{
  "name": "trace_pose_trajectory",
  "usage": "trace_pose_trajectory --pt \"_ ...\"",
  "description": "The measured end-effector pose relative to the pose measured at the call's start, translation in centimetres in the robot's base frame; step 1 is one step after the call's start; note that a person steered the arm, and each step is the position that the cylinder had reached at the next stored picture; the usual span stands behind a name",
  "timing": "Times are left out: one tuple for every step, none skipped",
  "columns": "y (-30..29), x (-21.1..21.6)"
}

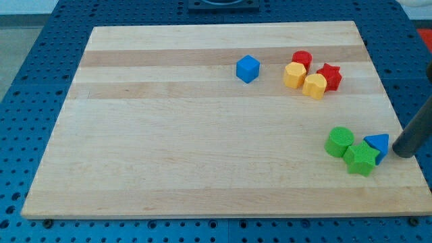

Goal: Slightly place the blue triangle right to the green circle

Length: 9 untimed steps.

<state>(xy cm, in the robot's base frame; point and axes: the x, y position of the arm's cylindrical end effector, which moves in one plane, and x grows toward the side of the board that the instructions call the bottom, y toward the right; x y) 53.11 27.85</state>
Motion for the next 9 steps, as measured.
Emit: trace_pose_trajectory --pt "-0.5 0.0" --pt "-1.0 0.0" --pt "-1.7 0.0" --pt "-2.7 0.0" --pt "-3.8 0.0" --pt "-5.1 0.0" --pt "-6.4 0.0" --pt "-7.5 0.0" --pt "-7.1 0.0"
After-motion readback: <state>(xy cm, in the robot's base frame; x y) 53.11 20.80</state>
